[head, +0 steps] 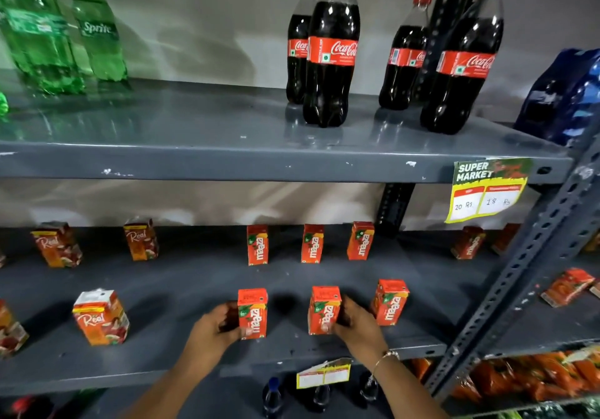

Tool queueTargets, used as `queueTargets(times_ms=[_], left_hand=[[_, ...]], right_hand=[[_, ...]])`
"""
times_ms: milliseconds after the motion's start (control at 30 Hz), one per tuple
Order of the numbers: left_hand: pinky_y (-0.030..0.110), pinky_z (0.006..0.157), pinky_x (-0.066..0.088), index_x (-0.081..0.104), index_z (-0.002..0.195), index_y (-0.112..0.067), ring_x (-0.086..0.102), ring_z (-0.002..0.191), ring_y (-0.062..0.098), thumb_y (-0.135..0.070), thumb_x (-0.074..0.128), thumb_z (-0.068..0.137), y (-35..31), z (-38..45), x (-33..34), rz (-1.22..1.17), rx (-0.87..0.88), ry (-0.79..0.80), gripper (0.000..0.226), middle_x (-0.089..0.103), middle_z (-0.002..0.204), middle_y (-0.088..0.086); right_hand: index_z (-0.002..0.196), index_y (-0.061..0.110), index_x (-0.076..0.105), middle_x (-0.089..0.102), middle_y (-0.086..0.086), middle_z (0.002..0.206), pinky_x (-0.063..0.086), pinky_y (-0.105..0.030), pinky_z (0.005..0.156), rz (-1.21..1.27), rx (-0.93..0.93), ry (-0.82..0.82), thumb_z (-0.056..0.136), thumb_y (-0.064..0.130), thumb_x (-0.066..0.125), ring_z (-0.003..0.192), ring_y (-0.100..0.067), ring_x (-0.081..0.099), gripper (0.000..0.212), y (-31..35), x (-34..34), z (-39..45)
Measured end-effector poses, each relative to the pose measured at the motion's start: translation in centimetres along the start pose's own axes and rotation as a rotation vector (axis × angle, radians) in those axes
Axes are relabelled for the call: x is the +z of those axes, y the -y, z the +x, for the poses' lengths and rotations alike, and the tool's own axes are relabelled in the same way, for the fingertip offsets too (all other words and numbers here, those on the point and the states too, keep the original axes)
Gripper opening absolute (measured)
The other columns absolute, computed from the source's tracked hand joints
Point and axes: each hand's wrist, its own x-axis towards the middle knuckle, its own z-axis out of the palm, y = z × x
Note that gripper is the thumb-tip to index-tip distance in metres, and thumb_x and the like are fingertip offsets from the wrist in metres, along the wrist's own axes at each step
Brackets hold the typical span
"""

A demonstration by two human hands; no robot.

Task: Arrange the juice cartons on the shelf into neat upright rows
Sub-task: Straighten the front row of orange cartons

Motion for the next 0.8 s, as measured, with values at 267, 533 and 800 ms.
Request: queueTargets(times_ms=[267, 533, 800], left_hand=[[0.025, 0.084, 0.047, 0.059, 0.095, -0.032, 0.064, 0.084, 0.005, -0.004, 0.081, 0.065, -1.5, -2.4, -0.1, -0.079, -0.064, -0.136, 0.046, 0.070, 0.083, -0.015], [0.001, 0.063, 0.043, 0.066, 0.079, -0.050, 0.063, 0.067, -0.004, -0.005, 0.078, 0.069, -3.2, -8.4, 8.0, -0.078, 0.048, -0.169, 0.048, 0.071, 0.075, -0.012], [0.038, 0.101, 0.044, 0.032, 0.141, -0.014, 0.056, 0.118, 0.027, -0.016, 0.081, 0.066, -6.3, -0.7, 12.0, 0.116, -0.053, 0.066, 0.089, 0.057, 0.130, 0.004]], right_hand=[[0.110, 0.039, 0.050, 0.069, 0.008, 0.109, 0.052, -0.037, 0.091, 0.021, -0.009, 0.015, 0.069, 0.017, 0.074, 0.100, -0.010, 0.064, 0.052, -0.1, -0.2, -0.8], [0.059, 0.028, 0.060, 0.070, 0.007, 0.064, 0.044, -0.008, 0.057, -0.063, 0.145, -0.433, 0.071, -0.003, 0.062, 0.065, -0.008, 0.064, 0.034, -4.0, -6.5, -4.3], [0.116, 0.009, 0.052, 0.068, -0.003, 0.095, 0.057, -0.032, 0.078, 0.265, 0.194, -0.101, 0.061, -0.017, 0.073, 0.085, -0.018, 0.065, 0.064, -6.1, -9.4, 1.3]])
